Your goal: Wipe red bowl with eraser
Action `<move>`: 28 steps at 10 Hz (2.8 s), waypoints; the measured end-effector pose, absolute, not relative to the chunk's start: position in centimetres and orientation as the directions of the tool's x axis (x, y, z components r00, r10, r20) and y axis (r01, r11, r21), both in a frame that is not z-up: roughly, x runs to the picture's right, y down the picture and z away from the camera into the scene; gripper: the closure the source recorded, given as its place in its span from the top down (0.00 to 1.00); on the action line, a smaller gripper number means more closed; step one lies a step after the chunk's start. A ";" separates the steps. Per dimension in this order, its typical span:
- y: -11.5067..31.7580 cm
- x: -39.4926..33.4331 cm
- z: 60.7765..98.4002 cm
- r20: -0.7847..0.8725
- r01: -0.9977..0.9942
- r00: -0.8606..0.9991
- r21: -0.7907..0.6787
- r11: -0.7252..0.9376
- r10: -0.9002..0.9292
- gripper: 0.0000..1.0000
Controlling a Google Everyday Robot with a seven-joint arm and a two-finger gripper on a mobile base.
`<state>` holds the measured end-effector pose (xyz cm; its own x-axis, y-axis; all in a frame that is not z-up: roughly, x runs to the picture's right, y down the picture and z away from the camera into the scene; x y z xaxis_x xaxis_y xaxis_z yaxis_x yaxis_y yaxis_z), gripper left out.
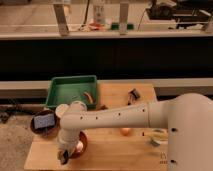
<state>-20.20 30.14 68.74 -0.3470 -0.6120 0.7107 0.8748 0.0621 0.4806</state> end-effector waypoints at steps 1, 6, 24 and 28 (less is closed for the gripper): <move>30.2 -19.7 68.7 0.715 0.877 -0.341 0.475 0.067 -0.611 0.00; 29.2 -13.4 68.7 0.736 0.916 -0.218 0.381 0.125 -0.641 0.00; 27.2 -19.8 71.1 0.716 0.914 -0.303 0.406 0.022 -0.629 0.00; 28.3 -20.6 69.5 0.706 0.890 -0.354 0.456 0.011 -0.613 0.00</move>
